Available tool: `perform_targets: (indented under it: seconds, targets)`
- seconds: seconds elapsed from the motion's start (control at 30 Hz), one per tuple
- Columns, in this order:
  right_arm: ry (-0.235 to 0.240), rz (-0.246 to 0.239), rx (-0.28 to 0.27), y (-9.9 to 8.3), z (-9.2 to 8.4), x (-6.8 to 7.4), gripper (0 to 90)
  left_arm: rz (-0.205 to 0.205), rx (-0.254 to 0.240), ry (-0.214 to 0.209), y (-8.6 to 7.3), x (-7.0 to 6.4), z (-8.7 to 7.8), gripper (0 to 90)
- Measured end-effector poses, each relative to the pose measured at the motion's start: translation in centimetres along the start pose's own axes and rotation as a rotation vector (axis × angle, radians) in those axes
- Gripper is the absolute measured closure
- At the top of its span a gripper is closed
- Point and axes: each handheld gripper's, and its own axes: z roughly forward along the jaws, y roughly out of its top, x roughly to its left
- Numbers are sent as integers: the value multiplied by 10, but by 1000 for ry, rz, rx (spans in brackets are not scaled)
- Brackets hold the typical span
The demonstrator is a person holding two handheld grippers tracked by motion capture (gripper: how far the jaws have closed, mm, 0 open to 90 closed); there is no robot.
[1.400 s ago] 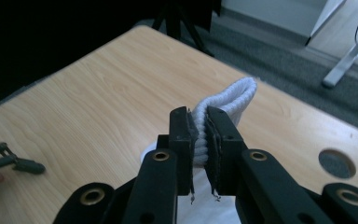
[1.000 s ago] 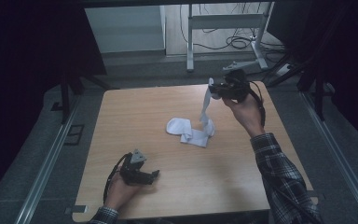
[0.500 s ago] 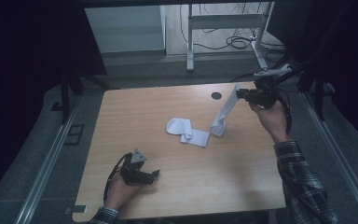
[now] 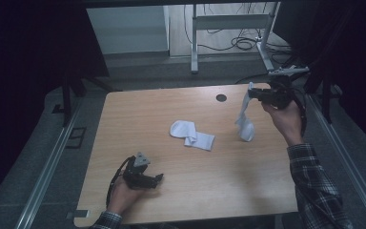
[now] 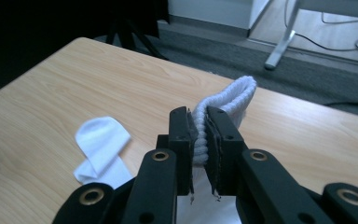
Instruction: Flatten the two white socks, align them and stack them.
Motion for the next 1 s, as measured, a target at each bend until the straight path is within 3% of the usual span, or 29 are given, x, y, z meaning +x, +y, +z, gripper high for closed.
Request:
perform_targets:
  seconds: [0.23,0.4,0.57,1.0]
  targets:
    - [43,-61,-37,35,9,36,801,1,1,0,0,0,0,109]
    - [37,-78,-57,42,0,41,801,1,1,0,0,0,0,109]
    - [12,-37,-15,20,7,19,801,2,1,1,0,0,0,110]
    - [-56,72,112,-64,23,-41,798,-6,3,-1,0,0,0,110]
